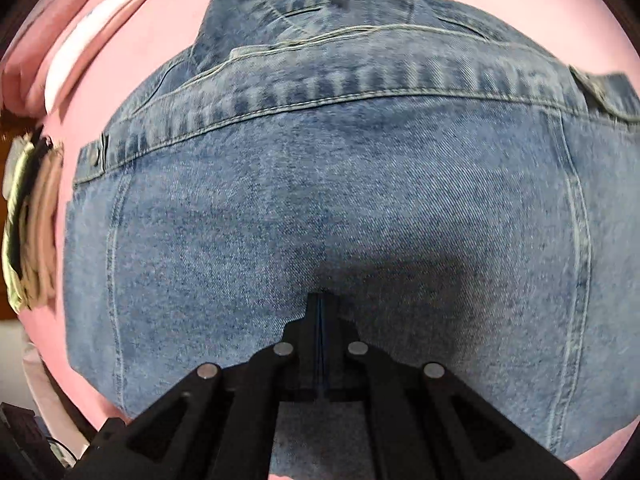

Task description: Fold large clothes

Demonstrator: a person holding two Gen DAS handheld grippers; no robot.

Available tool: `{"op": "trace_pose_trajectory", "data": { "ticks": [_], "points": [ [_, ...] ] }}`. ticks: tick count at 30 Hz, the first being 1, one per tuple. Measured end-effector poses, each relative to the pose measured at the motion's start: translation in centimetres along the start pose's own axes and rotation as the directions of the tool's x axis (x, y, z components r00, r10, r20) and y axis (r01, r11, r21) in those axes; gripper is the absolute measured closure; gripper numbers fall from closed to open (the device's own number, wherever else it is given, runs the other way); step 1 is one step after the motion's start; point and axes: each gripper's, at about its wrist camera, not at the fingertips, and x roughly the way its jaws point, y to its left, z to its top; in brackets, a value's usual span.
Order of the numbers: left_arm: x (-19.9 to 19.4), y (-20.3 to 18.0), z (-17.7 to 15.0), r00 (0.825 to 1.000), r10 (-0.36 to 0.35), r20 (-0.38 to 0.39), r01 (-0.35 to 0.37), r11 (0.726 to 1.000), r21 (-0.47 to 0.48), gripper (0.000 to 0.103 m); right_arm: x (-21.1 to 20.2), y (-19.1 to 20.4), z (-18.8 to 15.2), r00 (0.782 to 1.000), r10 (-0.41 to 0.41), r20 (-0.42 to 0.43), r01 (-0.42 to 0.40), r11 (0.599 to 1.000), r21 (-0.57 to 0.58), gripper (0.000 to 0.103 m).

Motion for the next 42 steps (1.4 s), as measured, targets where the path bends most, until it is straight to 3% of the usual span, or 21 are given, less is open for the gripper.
{"op": "trace_pose_trajectory", "data": {
  "ticks": [2,4,9,13,16,19,20,22,23,25,26,29,32,38,41,42],
  "points": [
    [0.4,0.4,0.1,1.0,-0.001,0.004,0.001,1.0,-0.015,0.041,0.1,0.5,-0.2,1.0,-0.016,0.011,0.016,1.0,-0.008,0.103],
    [0.7,0.7,0.5,1.0,0.009,0.027,-0.009,1.0,-0.021,0.03,0.2,1.1,-0.3,1.0,-0.019,0.023,0.019,1.0,-0.011,0.103],
    [1.9,0.4,2.8,0.996,-0.033,0.087,0.037,0.999,-0.039,0.024,0.5,1.5,-0.3,0.999,0.0,0.038,0.0,1.0,-0.001,0.103],
    [3.4,-0.6,5.1,0.989,0.009,0.145,0.0,0.998,-0.062,0.012,-0.2,0.3,-0.7,0.999,0.004,0.049,-0.004,1.0,0.001,0.103],
    [4.2,-2.2,6.4,0.986,0.036,0.163,-0.031,0.999,-0.032,0.009,-0.4,-0.3,-0.8,0.998,0.01,0.057,-0.011,1.0,0.023,0.103],
    [4.3,-2.5,7.2,0.985,0.022,0.169,-0.013,0.999,-0.053,0.009,-0.5,-0.7,-1.0,0.998,0.008,0.063,-0.011,0.999,0.048,0.103],
    [4.1,-2.4,7.2,0.985,0.019,0.172,-0.007,0.998,-0.067,0.012,-0.6,-0.8,-1.1,0.998,0.003,0.066,-0.007,0.998,0.055,0.103],
    [3.6,-2.1,7.2,0.983,0.046,0.176,-0.029,0.995,-0.098,0.034,-0.8,-0.8,-1.3,0.997,-0.005,0.072,0.0,0.998,0.069,0.103],
    [3.3,-1.9,7.2,0.983,0.04,0.181,-0.021,0.994,-0.109,0.039,-0.7,-0.7,-1.2,0.997,-0.008,0.073,0.002,0.997,0.076,0.103],
    [2.6,-1.5,7.0,0.981,0.019,0.191,0.005,0.992,-0.124,0.061,-0.8,-0.8,-1.2,0.997,-0.007,0.074,-0.001,0.995,0.097,0.103],
    [2.4,-1.3,7.1,0.983,0.006,0.185,0.018,0.992,-0.126,0.065,-0.7,-1.0,-1.2,0.997,-0.001,0.074,-0.008,0.993,0.121,0.103],
    [2.3,-0.1,8.2,0.986,-0.119,0.115,0.13,0.987,-0.098,0.068,-0.8,-1.8,-1.2,0.997,0.019,0.075,-0.033,0.981,0.193,0.103],
    [2.9,1.8,9.4,0.972,-0.229,0.044,0.233,0.96,-0.154,0.075,-0.9,-2.0,-1.3,0.996,0.016,0.082,-0.034,0.974,0.226,0.103],
    [3.0,1.7,9.9,0.946,-0.324,-0.002,0.32,0.935,-0.156,0.085,-1.4,-0.8,-2.0,0.992,-0.057,0.114,0.032,0.977,0.21,0.103],
    [1.9,0.4,9.5,0.896,-0.444,0.013,0.442,0.889,-0.123,0.087,-1.6,0.4,-2.2,0.986,-0.112,0.123,0.089,0.979,0.182,0.103],
    [1.4,-0.1,9.4,0.887,-0.462,0.017,0.461,0.881,-0.105,0.088,-1.7,0.9,-2.3,0.984,-0.129,0.127,0.107,0.98,0.167,0.103]
  ]
}}
